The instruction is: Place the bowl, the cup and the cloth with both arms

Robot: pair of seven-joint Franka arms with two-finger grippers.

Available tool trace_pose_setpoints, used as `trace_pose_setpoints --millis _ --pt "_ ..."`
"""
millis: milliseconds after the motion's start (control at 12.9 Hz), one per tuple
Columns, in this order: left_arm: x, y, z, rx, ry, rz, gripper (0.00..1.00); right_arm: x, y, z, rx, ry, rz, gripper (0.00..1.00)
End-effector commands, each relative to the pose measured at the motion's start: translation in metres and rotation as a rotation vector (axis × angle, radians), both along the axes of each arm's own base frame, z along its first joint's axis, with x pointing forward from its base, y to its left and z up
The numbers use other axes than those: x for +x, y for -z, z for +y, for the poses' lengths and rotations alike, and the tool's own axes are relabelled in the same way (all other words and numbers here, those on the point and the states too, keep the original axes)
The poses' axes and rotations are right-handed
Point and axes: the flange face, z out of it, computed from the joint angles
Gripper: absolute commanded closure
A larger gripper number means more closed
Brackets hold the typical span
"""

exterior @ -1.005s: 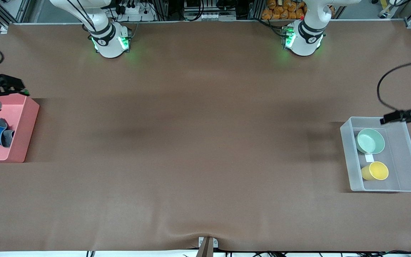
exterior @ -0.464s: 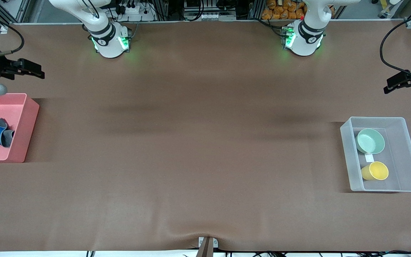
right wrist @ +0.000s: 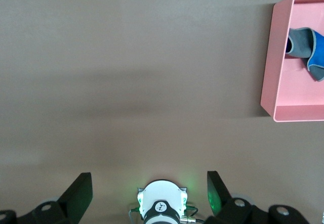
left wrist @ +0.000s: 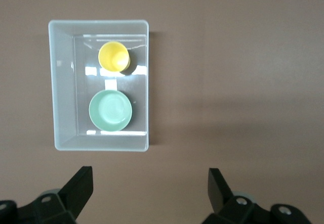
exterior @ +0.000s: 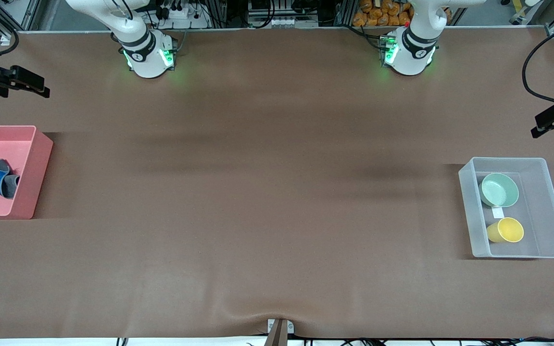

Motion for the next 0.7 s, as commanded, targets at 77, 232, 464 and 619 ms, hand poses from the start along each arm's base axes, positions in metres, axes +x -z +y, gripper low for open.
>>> trace_pose_setpoints --millis 77,232,464,619 --pt "0.002 -0.026 -0.031 -0.006 0.038 -0.016 0.00 -0.007 -0.009 -0.014 0.009 0.031 -0.053 0.00" --pt "0.003 -0.017 -0.046 -0.010 -0.018 0.011 0.00 -0.002 -0.013 -0.018 -0.004 0.034 -0.091 0.00" --pt "-0.001 -0.018 -0.042 -0.011 -0.032 0.028 0.00 0.001 -0.021 -0.022 0.036 0.051 -0.132 0.00" --pt "0.001 -0.016 -0.043 -0.012 -0.039 0.033 0.00 0.000 -0.028 -0.029 0.038 0.063 -0.145 0.00"
